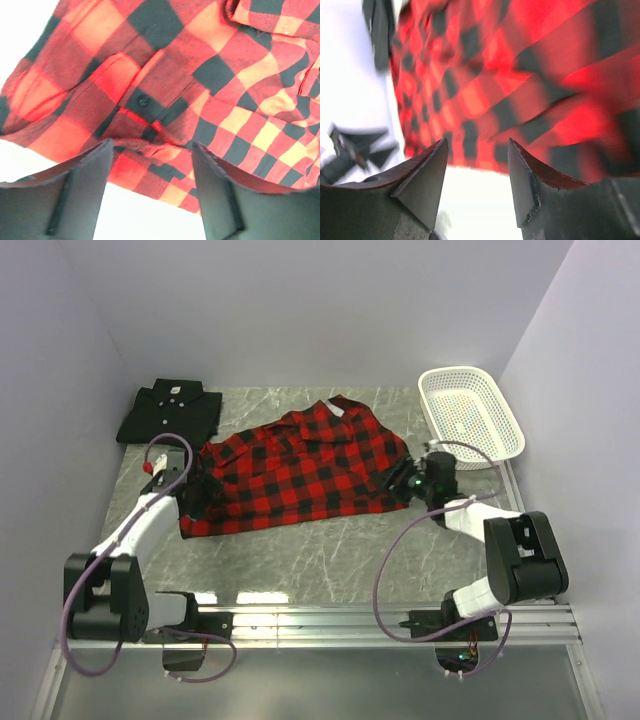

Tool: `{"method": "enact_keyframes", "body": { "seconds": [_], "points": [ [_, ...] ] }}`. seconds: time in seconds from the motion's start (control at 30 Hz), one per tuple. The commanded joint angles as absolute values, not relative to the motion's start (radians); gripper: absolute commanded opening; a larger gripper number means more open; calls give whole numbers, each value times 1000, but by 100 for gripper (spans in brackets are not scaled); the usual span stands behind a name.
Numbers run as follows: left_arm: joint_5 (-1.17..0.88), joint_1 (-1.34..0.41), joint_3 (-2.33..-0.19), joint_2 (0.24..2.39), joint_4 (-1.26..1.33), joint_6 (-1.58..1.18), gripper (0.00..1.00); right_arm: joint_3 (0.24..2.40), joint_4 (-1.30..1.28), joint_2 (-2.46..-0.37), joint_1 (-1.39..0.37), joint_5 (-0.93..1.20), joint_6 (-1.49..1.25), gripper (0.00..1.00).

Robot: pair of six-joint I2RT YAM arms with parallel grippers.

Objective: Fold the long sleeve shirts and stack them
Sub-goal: Fold the shirt

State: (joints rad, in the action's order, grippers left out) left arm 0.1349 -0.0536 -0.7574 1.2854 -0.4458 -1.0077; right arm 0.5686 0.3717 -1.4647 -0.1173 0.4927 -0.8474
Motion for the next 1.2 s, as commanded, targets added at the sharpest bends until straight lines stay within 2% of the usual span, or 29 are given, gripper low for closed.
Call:
{"method": "enact_keyframes", "body": {
  "seconds": [0.0, 0.1, 0.2, 0.23, 0.33, 0.43, 0.63, 0.87, 1.17],
  "points": [
    [187, -51, -689, 1214, -476, -1002, 68, 617, 399, -1480, -262, 597, -836, 57],
    [213, -46, -638, 1203, -446, -1025, 58, 646, 506, -1561, -374, 643, -885, 53],
    [236, -34, -615, 1229, -434, -1066, 52, 695, 519, -1655, -423, 638, -900, 43],
    [239, -25, -611, 1236, -427, -1075, 50, 704, 525, -1681, -425, 641, -905, 35],
    [233, -3, -583, 1247, -410, -1118, 44, 716, 560, -1762, -426, 664, -934, 25],
    [233, 44, -552, 1252, -408, -1147, 40, 735, 485, -1801, -422, 620, -896, 22],
    [201, 104, -519, 1273, -407, -1169, 37, 701, 376, -1806, -347, 571, -851, 21],
    [132, 163, -492, 1307, -399, -1175, 36, 629, 169, -1651, -143, 459, -750, 21],
    [130, 198, -505, 1227, -466, -1184, 38, 643, -64, -1476, -72, 217, -669, 20]
  ]
}}
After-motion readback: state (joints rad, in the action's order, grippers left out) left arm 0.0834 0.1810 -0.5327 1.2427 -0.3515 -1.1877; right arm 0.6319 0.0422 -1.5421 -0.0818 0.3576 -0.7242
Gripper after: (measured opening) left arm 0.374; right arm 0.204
